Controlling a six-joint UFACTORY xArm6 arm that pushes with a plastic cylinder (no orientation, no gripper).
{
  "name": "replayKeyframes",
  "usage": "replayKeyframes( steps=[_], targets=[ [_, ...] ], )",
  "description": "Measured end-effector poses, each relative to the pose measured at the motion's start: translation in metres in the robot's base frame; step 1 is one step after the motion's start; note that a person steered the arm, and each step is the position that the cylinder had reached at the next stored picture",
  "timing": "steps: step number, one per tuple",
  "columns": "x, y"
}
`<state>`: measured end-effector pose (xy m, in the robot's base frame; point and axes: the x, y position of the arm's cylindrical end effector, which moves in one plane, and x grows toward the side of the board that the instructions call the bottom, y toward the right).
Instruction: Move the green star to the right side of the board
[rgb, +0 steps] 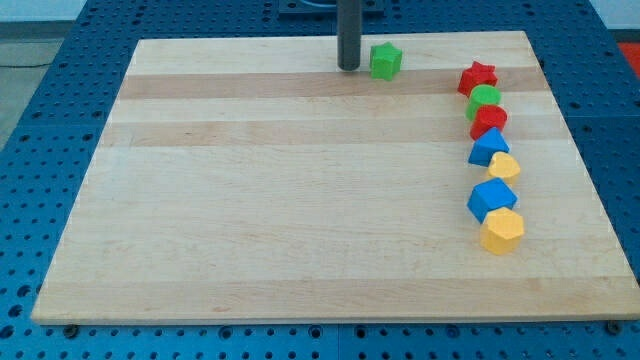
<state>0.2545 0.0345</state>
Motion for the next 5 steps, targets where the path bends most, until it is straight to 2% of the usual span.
replayKeyframes(
  steps=[2, 3, 5],
  targets=[
    [-0.001, 0.056],
    [-0.005, 0.061],
    [0.012, 0.051]
  ],
)
